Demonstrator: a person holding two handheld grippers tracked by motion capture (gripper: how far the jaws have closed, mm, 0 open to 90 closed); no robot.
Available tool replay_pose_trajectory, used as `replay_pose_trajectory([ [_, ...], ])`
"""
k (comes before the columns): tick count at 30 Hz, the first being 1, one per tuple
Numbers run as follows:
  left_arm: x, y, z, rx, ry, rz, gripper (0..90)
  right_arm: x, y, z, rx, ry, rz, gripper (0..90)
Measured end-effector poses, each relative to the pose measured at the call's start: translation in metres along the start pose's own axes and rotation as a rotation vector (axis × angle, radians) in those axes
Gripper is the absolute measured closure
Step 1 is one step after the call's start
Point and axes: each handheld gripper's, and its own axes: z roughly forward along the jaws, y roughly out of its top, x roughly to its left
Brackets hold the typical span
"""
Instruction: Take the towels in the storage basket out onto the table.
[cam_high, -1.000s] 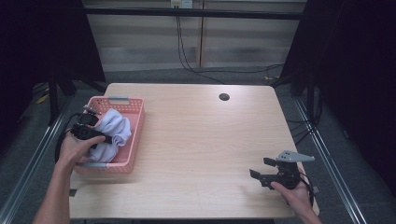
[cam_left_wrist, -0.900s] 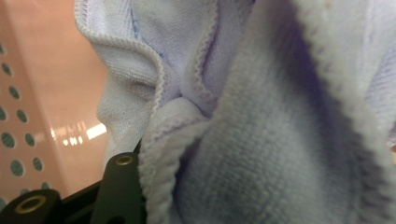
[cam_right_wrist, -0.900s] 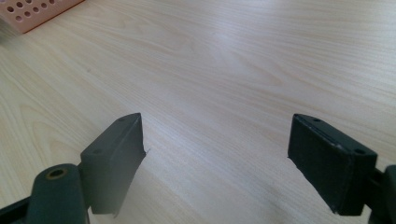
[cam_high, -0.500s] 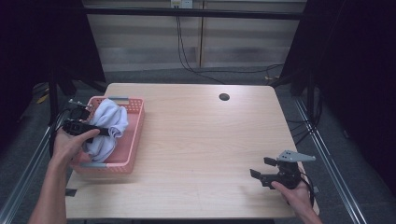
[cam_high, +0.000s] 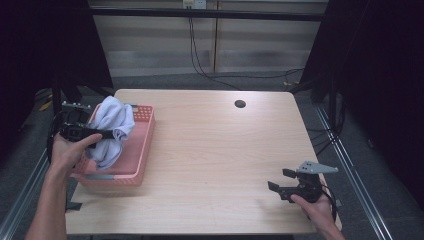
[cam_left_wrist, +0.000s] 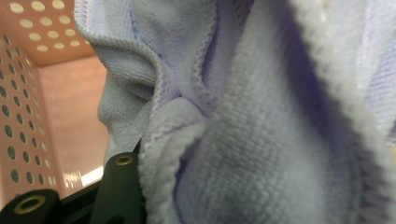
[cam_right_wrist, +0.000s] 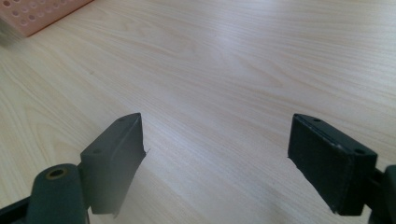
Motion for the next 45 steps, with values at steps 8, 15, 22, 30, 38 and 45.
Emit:
replay_pose_trajectory([
  [8,-0.012,0.003,-0.012,-0.06,-0.008,0.024,48.8,0.0,0.0,0.0,0.001,0.004,0.003,18.0],
  [15,-0.033,0.003,-0.018,-0.103,-0.044,0.051,48.8,0.001,0.0,-0.001,0.001,0.011,0.002,18.7],
  [22,-0.055,0.002,-0.023,-0.127,-0.058,0.092,48.6,0.0,-0.001,-0.001,0.005,0.014,0.002,18.5],
  [30,-0.085,0.013,-0.012,-0.116,-0.085,0.143,48.6,0.001,0.0,0.0,0.006,0.015,-0.002,18.4],
  [38,-0.119,0.02,0.018,-0.086,-0.136,0.196,48.1,0.0,0.0,-0.001,0.003,0.016,0.0,18.4],
  [45,-0.157,0.026,0.046,-0.07,-0.141,0.27,47.9,0.0,0.0,-0.001,0.004,0.018,0.0,18.5],
])
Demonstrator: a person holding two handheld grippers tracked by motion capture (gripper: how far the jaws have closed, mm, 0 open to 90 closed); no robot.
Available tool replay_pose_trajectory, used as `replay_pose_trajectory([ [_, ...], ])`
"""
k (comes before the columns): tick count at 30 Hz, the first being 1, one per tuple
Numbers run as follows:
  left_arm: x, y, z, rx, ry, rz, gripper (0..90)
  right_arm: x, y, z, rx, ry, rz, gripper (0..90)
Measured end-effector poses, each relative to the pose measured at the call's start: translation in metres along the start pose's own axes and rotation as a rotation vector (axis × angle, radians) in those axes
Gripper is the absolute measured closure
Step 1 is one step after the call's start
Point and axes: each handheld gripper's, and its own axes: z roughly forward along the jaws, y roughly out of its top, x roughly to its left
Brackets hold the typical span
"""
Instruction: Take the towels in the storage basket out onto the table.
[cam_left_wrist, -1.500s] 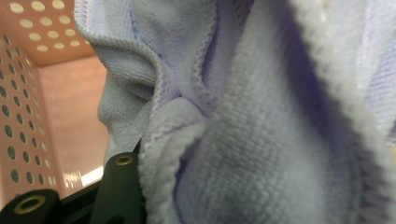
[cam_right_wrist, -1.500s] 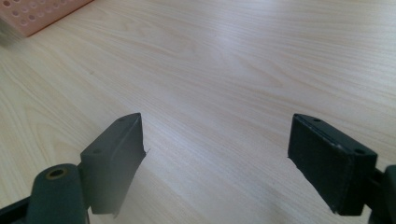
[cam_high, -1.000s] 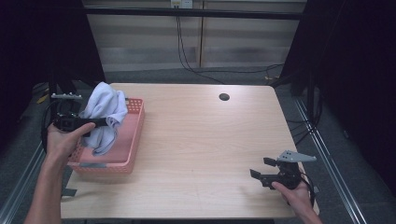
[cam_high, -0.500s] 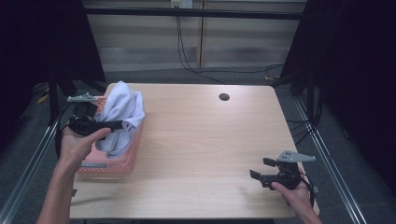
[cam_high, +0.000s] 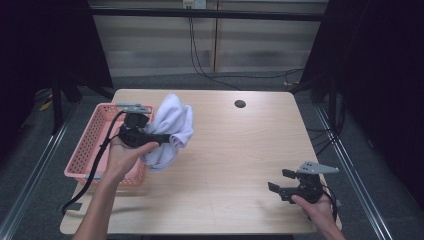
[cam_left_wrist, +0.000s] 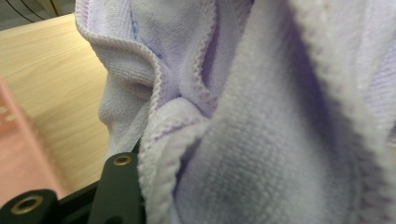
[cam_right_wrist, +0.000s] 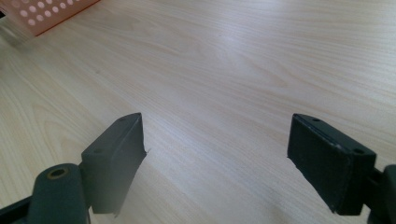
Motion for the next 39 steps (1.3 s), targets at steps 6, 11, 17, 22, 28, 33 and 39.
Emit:
replay_pose_trajectory([
  [6,-0.025,0.011,0.027,0.024,-0.039,0.041,47.5,0.0,0.0,0.0,0.002,0.003,-0.004,18.5],
  [11,-0.045,0.012,0.059,0.072,-0.072,0.073,47.3,0.001,0.0,-0.001,0.0,0.007,-0.007,18.4],
  [17,-0.052,-0.001,0.097,0.138,-0.081,0.094,46.5,0.002,-0.001,0.001,0.012,0.012,-0.008,18.4],
  [22,-0.055,-0.02,0.132,0.215,-0.072,0.109,45.0,0.004,0.0,0.004,0.021,0.019,-0.023,18.5],
  [28,-0.06,-0.037,0.152,0.223,-0.103,0.133,32.8,0.004,0.0,0.005,0.024,0.021,-0.026,18.4],
  [33,-0.052,-0.033,0.137,0.136,-0.136,0.089,18.8,0.005,0.0,0.006,0.026,0.017,-0.031,18.5],
  [39,-0.053,-0.028,0.123,0.106,-0.107,0.102,15.8,0.006,0.002,0.009,0.029,0.018,-0.028,18.4],
])
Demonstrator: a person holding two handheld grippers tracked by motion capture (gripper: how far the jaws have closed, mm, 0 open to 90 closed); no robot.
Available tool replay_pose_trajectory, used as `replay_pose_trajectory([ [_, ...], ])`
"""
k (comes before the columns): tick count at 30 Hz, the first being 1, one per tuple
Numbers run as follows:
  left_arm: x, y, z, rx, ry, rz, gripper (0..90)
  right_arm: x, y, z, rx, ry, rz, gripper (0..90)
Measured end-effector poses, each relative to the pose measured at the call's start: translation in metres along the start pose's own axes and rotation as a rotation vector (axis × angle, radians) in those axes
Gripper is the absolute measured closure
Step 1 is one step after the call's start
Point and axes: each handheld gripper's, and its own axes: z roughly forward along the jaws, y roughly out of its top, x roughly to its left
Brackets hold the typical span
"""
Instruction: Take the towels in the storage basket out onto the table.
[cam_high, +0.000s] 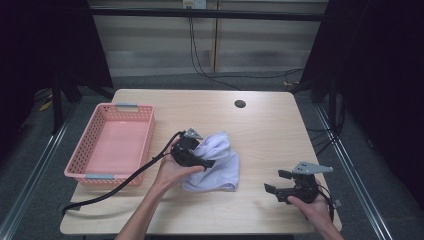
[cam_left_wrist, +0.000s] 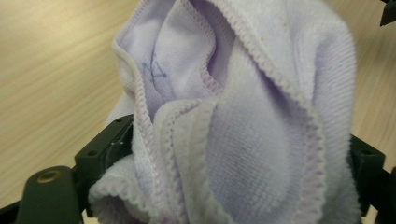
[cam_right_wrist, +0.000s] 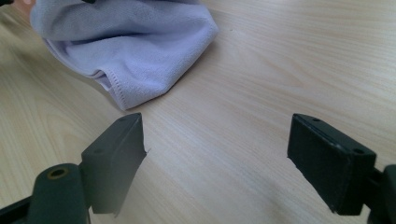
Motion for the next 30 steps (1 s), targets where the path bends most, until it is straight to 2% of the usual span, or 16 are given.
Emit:
replay_pose_trajectory([
  [1,0.0,0.001,-0.002,0.008,-0.009,-0.004,15.8,0.0,0.0,0.001,0.0,0.002,-0.001,18.3],
  [4,-0.003,0.0,-0.007,0.005,0.011,0.006,16.0,0.003,0.002,0.003,-0.001,0.007,-0.007,18.2],
  [6,-0.003,0.001,-0.01,-0.011,0.0,-0.01,16.0,0.004,0.003,0.003,0.001,0.011,-0.009,18.2],
  [7,-0.003,0.003,-0.011,-0.018,0.002,-0.004,16.0,0.005,0.003,0.003,0.001,0.013,-0.009,18.3],
  [8,-0.001,0.004,-0.013,-0.03,-0.028,-0.008,15.8,0.005,0.003,0.004,-0.001,0.013,-0.013,18.2],
  [11,0.002,0.008,-0.015,-0.065,-0.058,-0.05,15.8,0.005,0.004,0.005,0.004,0.013,-0.017,18.2],
  [14,0.002,0.009,-0.019,-0.066,-0.051,-0.032,15.7,0.005,0.005,0.004,-0.003,0.015,-0.015,18.2],
  [16,0.0,0.009,-0.024,-0.098,-0.059,-0.04,15.7,0.005,0.006,0.005,-0.007,0.017,-0.013,18.1],
  [18,-0.004,0.011,-0.033,-0.143,-0.074,-0.003,15.7,0.007,0.008,0.005,-0.003,0.02,-0.023,17.8],
  [19,-0.006,0.013,-0.037,-0.159,-0.084,-0.004,17.1,0.008,0.01,0.006,-0.004,0.021,-0.019,17.8],
  [21,-0.007,0.015,-0.045,-0.162,-0.062,0.0,21.8,0.011,0.013,0.007,-0.005,0.025,-0.024,17.8],
  [24,-0.008,0.009,-0.053,-0.129,-0.018,0.013,25.7,0.02,0.021,0.011,-0.012,0.045,-0.049,17.9],
  [25,-0.009,0.005,-0.057,-0.133,-0.022,0.009,27.6,0.024,0.024,0.014,-0.01,0.054,-0.059,18.2],
  [26,-0.008,-0.001,-0.061,-0.136,-0.032,0.004,33.8,0.028,0.028,0.017,-0.008,0.068,-0.071,18.6],
  [27,-0.009,-0.006,-0.064,-0.13,-0.026,-0.001,35.9,0.032,0.032,0.021,-0.01,0.08,-0.079,19.3],
  [30,-0.008,-0.025,-0.074,-0.103,-0.002,-0.01,37.6,0.042,0.045,0.035,-0.009,0.115,-0.106,21.6],
])
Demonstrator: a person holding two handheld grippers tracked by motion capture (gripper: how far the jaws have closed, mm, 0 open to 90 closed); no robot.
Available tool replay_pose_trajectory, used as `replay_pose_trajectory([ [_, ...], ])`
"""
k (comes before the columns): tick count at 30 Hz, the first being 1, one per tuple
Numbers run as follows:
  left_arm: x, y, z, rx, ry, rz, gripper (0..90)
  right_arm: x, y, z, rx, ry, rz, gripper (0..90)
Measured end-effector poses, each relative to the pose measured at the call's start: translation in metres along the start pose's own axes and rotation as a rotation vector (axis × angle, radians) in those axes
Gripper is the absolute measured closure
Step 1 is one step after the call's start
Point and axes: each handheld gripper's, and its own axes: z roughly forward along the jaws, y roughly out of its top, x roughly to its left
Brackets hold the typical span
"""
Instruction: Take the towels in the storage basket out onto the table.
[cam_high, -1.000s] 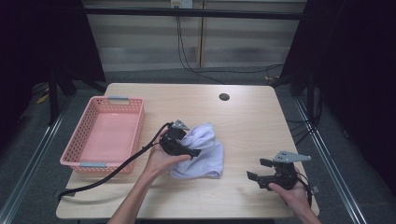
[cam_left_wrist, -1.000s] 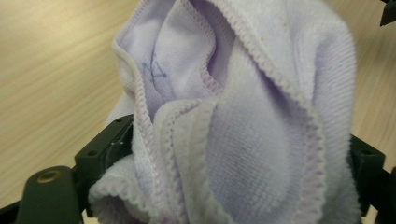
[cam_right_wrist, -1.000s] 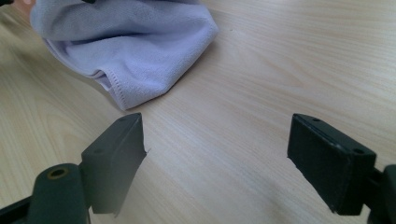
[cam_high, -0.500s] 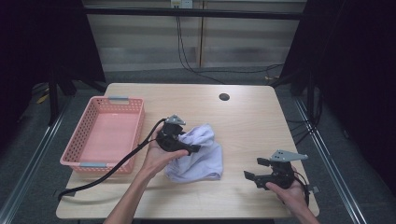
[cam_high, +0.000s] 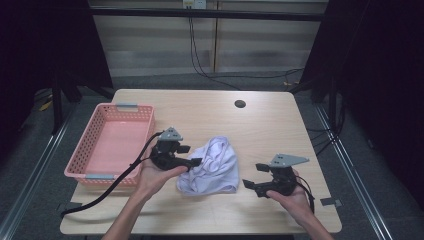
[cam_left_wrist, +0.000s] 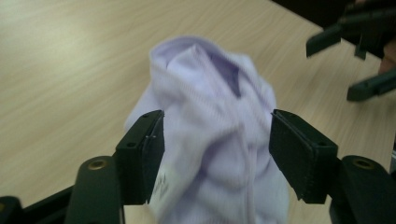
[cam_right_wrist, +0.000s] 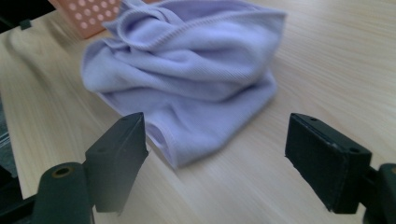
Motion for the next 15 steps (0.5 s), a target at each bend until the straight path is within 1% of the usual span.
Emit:
replay_pose_trajectory([
  [2,0.002,-0.014,-0.007,0.001,0.006,-0.018,39.3,0.005,0.01,0.01,-0.003,0.016,-0.022,25.1],
  [4,0.002,-0.029,-0.011,-0.008,0.006,-0.045,44.4,0.01,0.02,0.019,-0.013,0.046,-0.032,27.9],
  [5,0.001,-0.036,-0.012,0.003,0.015,-0.046,47.6,0.013,0.025,0.023,-0.019,0.054,-0.039,33.4],
  [6,0.0,-0.043,-0.01,0.012,0.02,-0.046,48.9,0.015,0.03,0.028,-0.026,0.069,-0.043,36.5],
  [7,0.0,-0.049,-0.007,0.018,0.018,-0.048,51.9,0.018,0.034,0.034,-0.023,0.085,-0.05,36.7],
  [8,0.002,-0.053,-0.003,0.033,0.025,-0.046,53.1,0.021,0.038,0.039,-0.023,0.088,-0.059,38.4],
  [9,0.006,-0.056,0.002,0.032,0.029,-0.069,52.3,0.023,0.043,0.045,-0.02,0.098,-0.066,39.6],
  [10,0.01,-0.057,0.007,0.037,0.042,-0.079,50.5,0.026,0.046,0.051,-0.017,0.106,-0.075,39.8],
  [11,0.016,-0.057,0.011,0.025,0.037,-0.099,47.0,0.029,0.049,0.058,-0.009,0.106,-0.085,38.5],
  [12,0.022,-0.056,0.015,0.016,0.036,-0.126,45.0,0.031,0.052,0.065,0.005,0.098,-0.099,36.0],
  [13,0.027,-0.056,0.019,0.015,0.048,-0.142,42.5,0.033,0.054,0.071,0.014,0.086,-0.117,35.0],
  [14,0.032,-0.055,0.023,0.027,0.047,-0.149,40.3,0.033,0.055,0.077,0.016,0.084,-0.117,34.7],
  [15,0.033,-0.055,0.028,0.039,0.044,-0.149,39.9,0.033,0.056,0.082,0.016,0.086,-0.108,34.1],
])
